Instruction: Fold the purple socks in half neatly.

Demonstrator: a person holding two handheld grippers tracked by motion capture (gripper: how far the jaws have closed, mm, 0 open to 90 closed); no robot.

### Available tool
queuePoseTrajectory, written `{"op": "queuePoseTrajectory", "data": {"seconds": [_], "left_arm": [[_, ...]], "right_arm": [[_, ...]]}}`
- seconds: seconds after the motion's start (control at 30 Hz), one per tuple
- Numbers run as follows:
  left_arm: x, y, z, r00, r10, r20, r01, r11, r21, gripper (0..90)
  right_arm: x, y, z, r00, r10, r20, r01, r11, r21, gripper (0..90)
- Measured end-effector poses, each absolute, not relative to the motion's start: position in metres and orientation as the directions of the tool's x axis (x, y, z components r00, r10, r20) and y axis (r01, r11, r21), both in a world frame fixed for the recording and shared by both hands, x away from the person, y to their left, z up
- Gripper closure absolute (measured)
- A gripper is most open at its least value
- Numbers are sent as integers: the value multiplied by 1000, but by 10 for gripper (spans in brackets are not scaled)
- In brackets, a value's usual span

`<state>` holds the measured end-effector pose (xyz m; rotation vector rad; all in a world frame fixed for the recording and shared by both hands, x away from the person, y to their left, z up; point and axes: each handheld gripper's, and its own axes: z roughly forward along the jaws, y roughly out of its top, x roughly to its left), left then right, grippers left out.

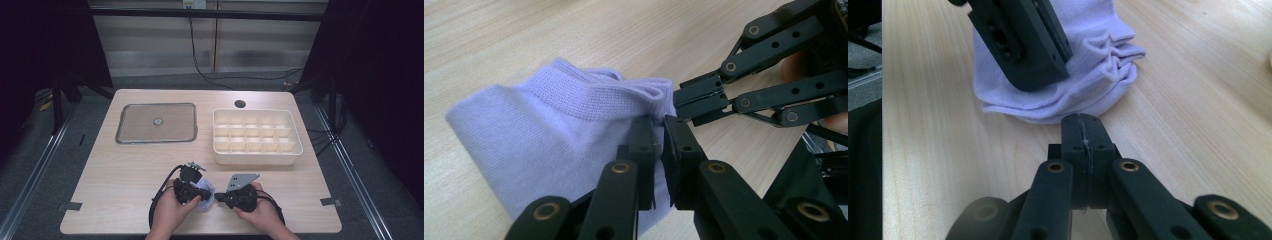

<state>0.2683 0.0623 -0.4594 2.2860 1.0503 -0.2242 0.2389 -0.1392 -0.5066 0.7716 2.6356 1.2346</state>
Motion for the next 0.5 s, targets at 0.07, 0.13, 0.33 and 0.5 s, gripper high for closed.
{"op": "queuePoseTrajectory", "data": {"seconds": [0.07, 0.13, 0.33, 0.5], "left_arm": [[268, 63, -457, 670, 636, -382, 734, -492, 468, 784], [268, 66, -454, 668, 637, -385, 734, -480, 479, 779], [274, 76, -448, 656, 679, -331, 728, -454, 514, 817], [278, 72, -461, 644, 707, -292, 738, -474, 480, 896]], "right_arm": [[239, -139, -507, -860, 501, 97, 395, 532, 749, 900], [239, -139, -506, -859, 502, 96, 395, 533, 748, 900], [239, -139, -506, -860, 502, 96, 395, 533, 748, 900], [239, -139, -506, -862, 499, 89, 390, 540, 746, 900]]}}
